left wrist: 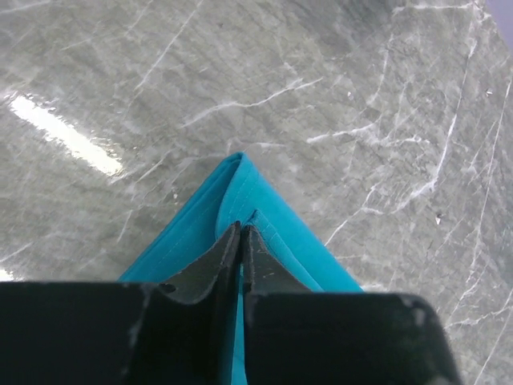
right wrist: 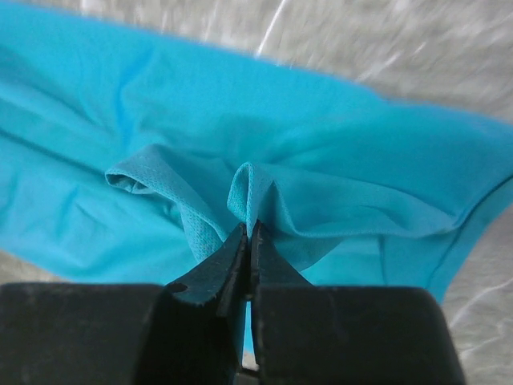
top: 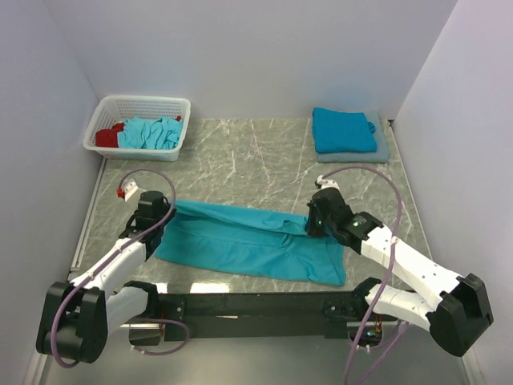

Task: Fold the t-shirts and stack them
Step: Fold the tshirt

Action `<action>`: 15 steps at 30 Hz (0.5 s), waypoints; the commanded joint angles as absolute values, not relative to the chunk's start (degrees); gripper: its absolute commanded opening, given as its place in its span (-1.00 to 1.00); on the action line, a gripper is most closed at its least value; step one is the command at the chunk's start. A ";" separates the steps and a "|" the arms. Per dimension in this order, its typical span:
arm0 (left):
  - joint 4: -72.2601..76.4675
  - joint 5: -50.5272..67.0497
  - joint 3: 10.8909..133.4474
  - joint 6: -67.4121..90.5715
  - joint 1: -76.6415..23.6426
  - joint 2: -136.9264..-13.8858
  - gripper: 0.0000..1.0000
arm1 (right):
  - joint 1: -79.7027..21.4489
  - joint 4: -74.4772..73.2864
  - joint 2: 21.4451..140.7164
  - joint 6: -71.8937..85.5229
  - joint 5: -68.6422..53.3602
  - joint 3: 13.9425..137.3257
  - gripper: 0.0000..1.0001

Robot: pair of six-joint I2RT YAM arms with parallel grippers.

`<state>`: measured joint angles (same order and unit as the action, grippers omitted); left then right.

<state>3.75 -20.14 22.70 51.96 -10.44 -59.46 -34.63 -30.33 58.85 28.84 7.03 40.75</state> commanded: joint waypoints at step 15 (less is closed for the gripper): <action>-14.61 -30.62 23.12 61.44 -10.46 -35.51 0.99 | -46.32 -31.99 36.82 34.37 -2.06 31.80 0.73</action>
<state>-13.91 -31.24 20.58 61.14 -10.44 -37.54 -46.15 -32.34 36.86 35.86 -7.05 26.89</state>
